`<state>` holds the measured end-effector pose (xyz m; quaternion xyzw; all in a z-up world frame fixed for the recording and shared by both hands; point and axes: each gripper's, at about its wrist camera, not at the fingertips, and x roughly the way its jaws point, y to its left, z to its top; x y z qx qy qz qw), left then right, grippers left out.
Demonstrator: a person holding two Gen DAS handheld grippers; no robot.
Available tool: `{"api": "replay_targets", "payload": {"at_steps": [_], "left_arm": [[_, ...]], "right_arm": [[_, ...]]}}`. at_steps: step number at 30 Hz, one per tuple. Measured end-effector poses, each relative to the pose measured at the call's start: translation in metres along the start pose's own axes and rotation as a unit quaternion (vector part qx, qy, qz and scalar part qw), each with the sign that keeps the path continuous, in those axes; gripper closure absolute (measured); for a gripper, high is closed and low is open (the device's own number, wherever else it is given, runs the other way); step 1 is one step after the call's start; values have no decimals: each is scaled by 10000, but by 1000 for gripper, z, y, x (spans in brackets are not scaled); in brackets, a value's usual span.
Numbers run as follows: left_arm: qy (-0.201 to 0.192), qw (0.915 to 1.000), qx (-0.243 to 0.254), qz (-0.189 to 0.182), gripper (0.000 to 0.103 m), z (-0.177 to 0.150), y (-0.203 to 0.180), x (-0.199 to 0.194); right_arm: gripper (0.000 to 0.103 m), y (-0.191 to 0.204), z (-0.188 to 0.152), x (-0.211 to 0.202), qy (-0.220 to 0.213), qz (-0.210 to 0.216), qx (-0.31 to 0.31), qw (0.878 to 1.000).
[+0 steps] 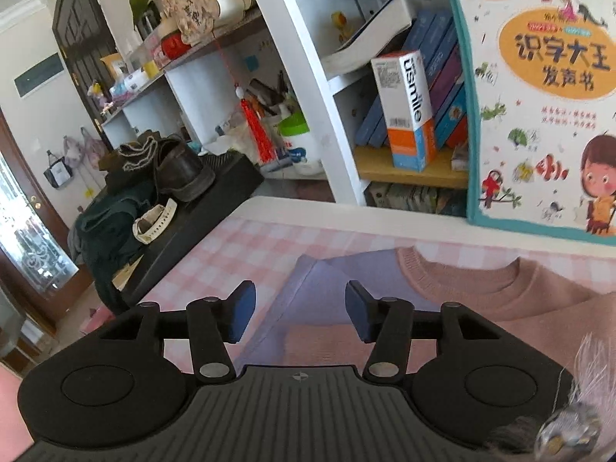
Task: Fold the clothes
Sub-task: 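Withdraw the open right gripper from the folded sweater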
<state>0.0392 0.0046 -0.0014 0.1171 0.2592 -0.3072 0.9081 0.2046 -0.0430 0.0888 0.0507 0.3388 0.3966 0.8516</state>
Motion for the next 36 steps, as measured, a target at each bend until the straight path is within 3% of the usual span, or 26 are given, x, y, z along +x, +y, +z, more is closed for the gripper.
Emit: {"api": "replay_targets", "payload": {"at_steps": [5, 21, 36], "left_arm": [[37, 10000, 7, 9, 9, 0, 0, 1], [231, 9997, 55, 90, 9, 1, -4, 6], [363, 9991, 104, 209, 7, 0, -7, 10]], "right_arm": [[45, -12, -1, -16, -97, -116, 68, 9999], [41, -77, -40, -67, -106, -518, 732, 9959], [39, -119, -142, -168, -288, -1070, 1668, 9798]]}}
